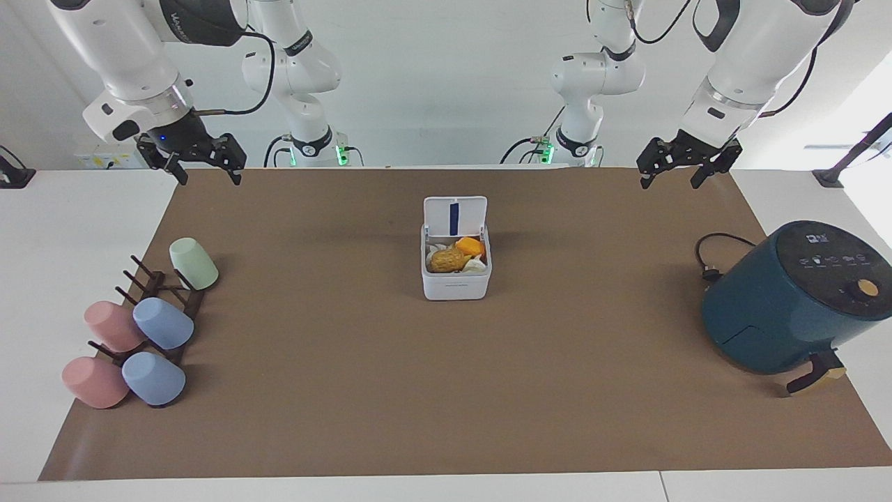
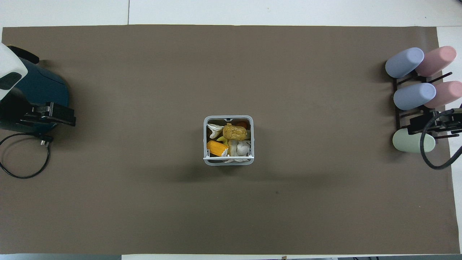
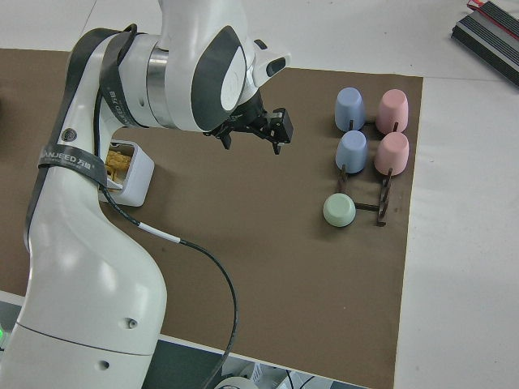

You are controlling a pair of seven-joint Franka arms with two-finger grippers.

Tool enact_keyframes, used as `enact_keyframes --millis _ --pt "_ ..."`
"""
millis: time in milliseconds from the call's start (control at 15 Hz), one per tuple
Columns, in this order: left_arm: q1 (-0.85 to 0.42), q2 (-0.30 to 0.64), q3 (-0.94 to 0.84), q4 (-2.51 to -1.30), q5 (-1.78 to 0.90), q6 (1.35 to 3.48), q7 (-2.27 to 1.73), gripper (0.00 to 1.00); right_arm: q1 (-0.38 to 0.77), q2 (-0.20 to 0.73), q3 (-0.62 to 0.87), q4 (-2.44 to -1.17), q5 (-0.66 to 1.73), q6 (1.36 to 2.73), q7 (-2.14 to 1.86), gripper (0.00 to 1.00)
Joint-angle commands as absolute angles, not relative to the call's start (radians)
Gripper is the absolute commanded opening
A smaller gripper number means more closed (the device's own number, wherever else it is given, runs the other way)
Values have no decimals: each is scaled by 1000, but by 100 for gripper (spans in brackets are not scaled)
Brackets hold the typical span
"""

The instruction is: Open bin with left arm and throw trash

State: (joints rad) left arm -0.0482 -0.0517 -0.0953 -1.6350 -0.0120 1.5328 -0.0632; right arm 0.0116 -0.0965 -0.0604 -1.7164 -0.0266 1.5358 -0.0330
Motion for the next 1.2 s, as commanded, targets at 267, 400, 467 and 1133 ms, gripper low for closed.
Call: enact_keyframes --millis 267,400,467,1133 --pt "-58 -49 -94 -1626 11 1525 -69 100 18 -32 -57 -1582 -28 1465 -40 100" --pt "-58 -49 -94 -1626 11 1525 -69 100 14 -8 -35 -1551 -25 1450 9 100" --pt "-58 -49 -94 -1626 11 1525 -69 100 11 -8 -23 -1551 -25 1445 24 100" --pt "-58 -49 -94 -1626 11 1525 -67 100 5 -31 12 -1594 -21 1459 26 100"
